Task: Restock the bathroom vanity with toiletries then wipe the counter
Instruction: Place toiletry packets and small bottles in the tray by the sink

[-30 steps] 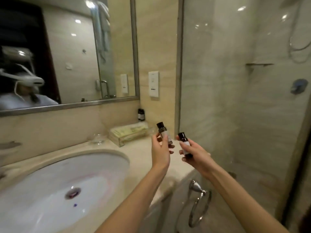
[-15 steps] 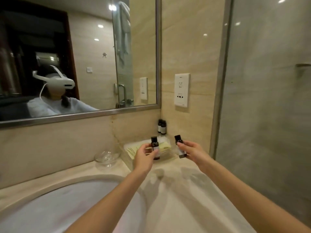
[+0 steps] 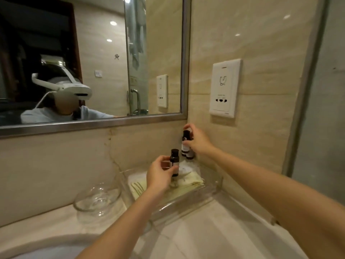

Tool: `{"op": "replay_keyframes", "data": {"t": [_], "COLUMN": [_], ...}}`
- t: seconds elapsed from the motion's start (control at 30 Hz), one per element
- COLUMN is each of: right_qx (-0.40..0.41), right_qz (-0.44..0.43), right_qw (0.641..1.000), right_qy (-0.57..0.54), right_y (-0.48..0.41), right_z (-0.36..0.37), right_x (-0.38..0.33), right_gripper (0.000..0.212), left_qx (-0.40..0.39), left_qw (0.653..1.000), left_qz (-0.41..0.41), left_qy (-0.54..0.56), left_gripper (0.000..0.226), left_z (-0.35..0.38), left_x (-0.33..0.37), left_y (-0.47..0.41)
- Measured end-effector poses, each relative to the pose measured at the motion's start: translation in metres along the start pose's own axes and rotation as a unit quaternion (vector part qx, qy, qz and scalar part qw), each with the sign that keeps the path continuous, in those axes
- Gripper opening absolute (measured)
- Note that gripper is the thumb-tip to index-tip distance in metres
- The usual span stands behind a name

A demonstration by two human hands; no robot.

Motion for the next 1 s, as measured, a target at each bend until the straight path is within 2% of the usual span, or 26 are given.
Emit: {"op": "replay_keyframes", "data": {"t": [0.13, 0.23, 0.37, 0.47, 0.57, 0.67, 0.73, 0.77, 0.83, 0.87, 0.93, 1.0], "right_qx": [-0.044, -0.038, -0.011, -0.013, -0.005, 0.025, 0.074, 0.071, -0.010, -0.068, -0.140, -0.118], "right_qz": [-0.042, -0.027, -0.038, -0.078, -0.075, -0.098, -0.095, -0.074, -0.018, 0.008, 0.030, 0.032], "right_qw": [0.983, 0.957, 0.944, 0.924, 0.922, 0.942, 0.974, 0.990, 0.997, 0.991, 0.983, 0.988], "right_qy": [0.176, 0.286, 0.327, 0.373, 0.380, 0.319, 0.191, 0.099, -0.073, -0.112, -0.112, -0.090], "right_y": [-0.015, -0.016, -0.011, -0.008, -0.006, -0.004, 0.003, 0.009, 0.025, 0.036, 0.054, 0.062], "right_z": [0.012, 0.020, 0.026, 0.033, 0.036, 0.027, 0.012, 0.007, 0.003, 0.006, 0.017, 0.029], "right_x": [0.004, 0.006, 0.005, 0.004, 0.006, 0.003, -0.005, -0.008, -0.013, -0.014, -0.007, 0.006], "right_gripper": [0.039, 0.040, 0.042, 0.042, 0.045, 0.046, 0.036, 0.030, 0.034, 0.039, 0.049, 0.049], "left_qx": [0.018, 0.033, 0.061, 0.067, 0.063, 0.070, 0.076, 0.078, 0.077, 0.074, 0.069, 0.064], "left_qw": [0.998, 0.995, 0.990, 0.990, 0.992, 0.993, 0.993, 0.993, 0.993, 0.993, 0.993, 0.992], "left_qz": [0.025, 0.024, 0.022, 0.015, 0.012, 0.011, 0.012, 0.013, 0.009, 0.004, -0.001, -0.002], "left_qy": [-0.050, -0.088, -0.129, -0.126, -0.111, -0.092, -0.088, -0.087, -0.087, -0.090, -0.099, -0.106], "left_gripper": [0.023, 0.022, 0.027, 0.031, 0.031, 0.033, 0.033, 0.033, 0.031, 0.029, 0.026, 0.028], "left_z": [0.001, 0.002, 0.000, 0.000, 0.001, 0.001, 0.001, 0.000, 0.001, 0.001, 0.001, 0.001], "left_x": [-0.003, -0.002, -0.003, -0.004, -0.004, -0.005, -0.005, -0.006, -0.005, -0.004, -0.003, -0.004], "left_y": [0.000, -0.002, -0.003, -0.002, -0.001, -0.002, -0.002, -0.003, -0.002, -0.002, 0.000, 0.000]}}
Point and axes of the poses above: each hand's wrist, its own y-axis away from the middle knuckle, its own z-axis out of the palm, x = y × z, the point moved 3 cm from there along -y, towards the middle knuckle, and after that the axes turned 15 degrees about -z, right-handed, at the moved point
